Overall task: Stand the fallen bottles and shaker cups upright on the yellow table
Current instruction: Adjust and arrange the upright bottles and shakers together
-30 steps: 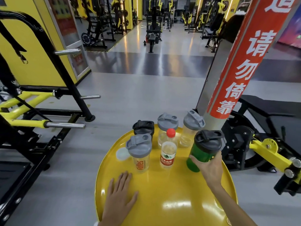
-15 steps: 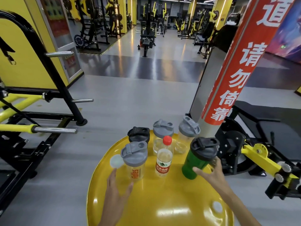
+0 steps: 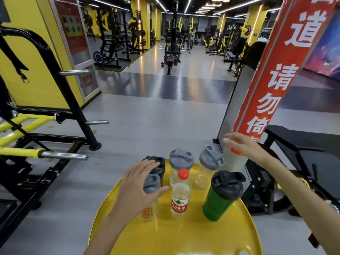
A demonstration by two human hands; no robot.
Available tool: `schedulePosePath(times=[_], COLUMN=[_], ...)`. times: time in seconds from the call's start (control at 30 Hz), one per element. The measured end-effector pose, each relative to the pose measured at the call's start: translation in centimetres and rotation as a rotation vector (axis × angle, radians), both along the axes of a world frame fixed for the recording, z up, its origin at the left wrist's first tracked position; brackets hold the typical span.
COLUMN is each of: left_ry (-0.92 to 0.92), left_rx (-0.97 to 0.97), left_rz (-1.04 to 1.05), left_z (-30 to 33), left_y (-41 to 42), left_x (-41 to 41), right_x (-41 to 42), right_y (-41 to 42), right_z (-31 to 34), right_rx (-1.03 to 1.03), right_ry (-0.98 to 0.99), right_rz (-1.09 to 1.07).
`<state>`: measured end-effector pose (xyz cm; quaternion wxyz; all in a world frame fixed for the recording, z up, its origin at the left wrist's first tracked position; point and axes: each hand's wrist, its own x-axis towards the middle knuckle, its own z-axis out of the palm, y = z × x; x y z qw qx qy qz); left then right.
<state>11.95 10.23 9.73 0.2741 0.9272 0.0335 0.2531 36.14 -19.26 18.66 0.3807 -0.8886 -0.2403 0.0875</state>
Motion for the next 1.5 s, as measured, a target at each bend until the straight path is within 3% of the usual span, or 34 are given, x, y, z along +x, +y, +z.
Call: schedulePosePath(times=[0.13,0.23,0.37,0.7,0.9,1.0,1.07,1.2,1.37,1.5], left_ry=[0.144,0.116,0.064,0.077,0.075,0.072,0.066,0.050,0.047,0.040], left_rx=[0.226,0.368,0.378,0.350,0.347,0.345,0.341,0.331,0.340,0.326], left_rz=[-0.058,-0.004,0.034,0.050,0.053,0.053,0.052,0.049,0.051,0.046], left_z=[-1.1,-2.5,-2.9,-2.9,-2.7,-2.7,-2.7,-2.8,-2.9,-2.9], left_y=[-0.5,-0.4,-0.4,-0.5,-0.6,-0.6,-0.5,-0.5,-0.5,-0.5], left_x=[2.3,2.8,3.0,3.0,3.0,3.0,3.0,3.1,3.1,3.1], right_x=[3.2,3.7,3.8,3.3,2.6,3.2,3.8,5.5,6.3,5.5], right_y=[4.5,6.5,7.5,7.4,7.9,7.4,6.8,5.3,4.4,5.5], right_z=[-2.8,-4.4,-5.6,-5.5,-5.6,-5.1,-4.0,-1.1,-1.7,-3.0], right_rx=[-0.292,-0.431,-0.509,-0.705,-0.677,-0.682,-0.670,-0.690,-1.022,-0.962], right_ry=[-0.006,0.040,0.052,0.032,0.011,0.134,0.154,-0.039,-0.064,-0.122], right_rz=[0.111,0.182,0.229,0.011,-0.078,-0.069,-0.018,0.311,0.620,0.737])
